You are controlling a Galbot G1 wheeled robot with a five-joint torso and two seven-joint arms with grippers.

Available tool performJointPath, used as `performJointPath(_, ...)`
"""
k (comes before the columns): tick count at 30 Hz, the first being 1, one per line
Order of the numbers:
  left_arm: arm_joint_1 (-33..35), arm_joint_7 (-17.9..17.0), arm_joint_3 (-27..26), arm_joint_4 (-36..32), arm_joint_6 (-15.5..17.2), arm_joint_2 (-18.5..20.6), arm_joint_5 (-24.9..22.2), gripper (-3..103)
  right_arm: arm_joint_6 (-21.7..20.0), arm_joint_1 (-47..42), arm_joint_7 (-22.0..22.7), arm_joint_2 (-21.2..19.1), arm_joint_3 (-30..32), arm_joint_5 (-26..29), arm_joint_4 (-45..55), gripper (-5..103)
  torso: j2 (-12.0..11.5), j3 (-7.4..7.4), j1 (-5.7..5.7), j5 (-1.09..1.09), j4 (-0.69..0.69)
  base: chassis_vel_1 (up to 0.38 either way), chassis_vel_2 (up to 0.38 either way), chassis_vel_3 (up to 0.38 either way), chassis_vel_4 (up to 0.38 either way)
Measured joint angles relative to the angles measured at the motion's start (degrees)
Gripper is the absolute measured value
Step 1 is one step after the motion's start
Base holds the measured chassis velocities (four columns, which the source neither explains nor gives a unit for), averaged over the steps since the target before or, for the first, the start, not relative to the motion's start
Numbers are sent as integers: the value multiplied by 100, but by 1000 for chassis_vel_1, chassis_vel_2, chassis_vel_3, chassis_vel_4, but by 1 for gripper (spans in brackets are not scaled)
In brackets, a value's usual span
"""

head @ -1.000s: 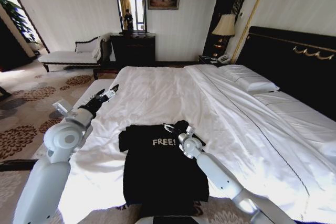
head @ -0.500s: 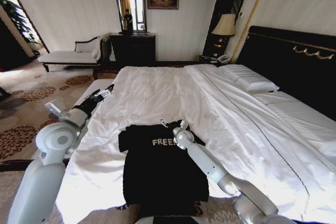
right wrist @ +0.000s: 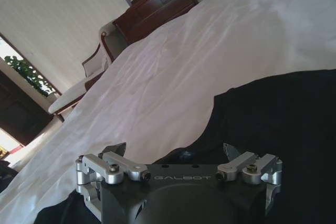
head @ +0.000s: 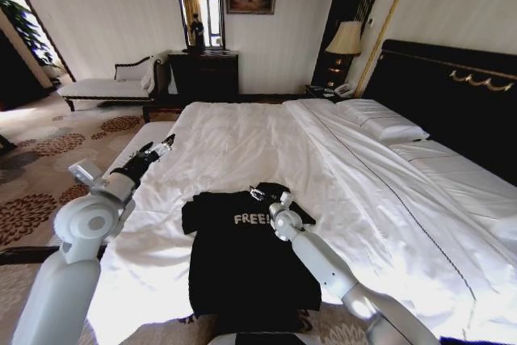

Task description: Fold the clothes on the bed.

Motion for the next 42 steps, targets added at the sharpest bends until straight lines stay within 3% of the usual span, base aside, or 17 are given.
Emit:
performJointPath(12,288,-106,-241,-265,33,70,43,100,-436,567,193,575,-587,870,-351,100,0,0,0,-1,2,0,0,0,0)
performJointPath(20,277,-156,-291,-335,50,129,15,100,-719,764,610,793,-794,1009,-690,100,0,0,0,-1,-2,0,0,0,0)
performJointPath(27,326,-167,-335,-403,52,172,-1,100,-741,957,500,1065,-863,872,-1273,100,0,0,-1,-1,1,0,0,0,0)
performJointPath(33,347,-191,-373,-467,57,246,-53,100,-402,1407,-12,1528,-676,388,-2205,100,0,1,0,-1,0,0,0,0,0)
performJointPath(36,394,-201,-399,-497,60,260,-64,100,-171,1791,-184,1788,-213,387,-2384,100,0,1,1,0,3,0,0,0,0)
performJointPath(39,460,-202,-421,-527,60,244,-58,100,17,1898,-268,1723,50,542,-2057,100,0,0,1,0,3,0,0,0,0)
performJointPath(42,531,-203,-442,-566,61,209,-37,100,224,1838,-367,1400,151,611,-1561,100,0,0,1,0,1,0,0,0,0)
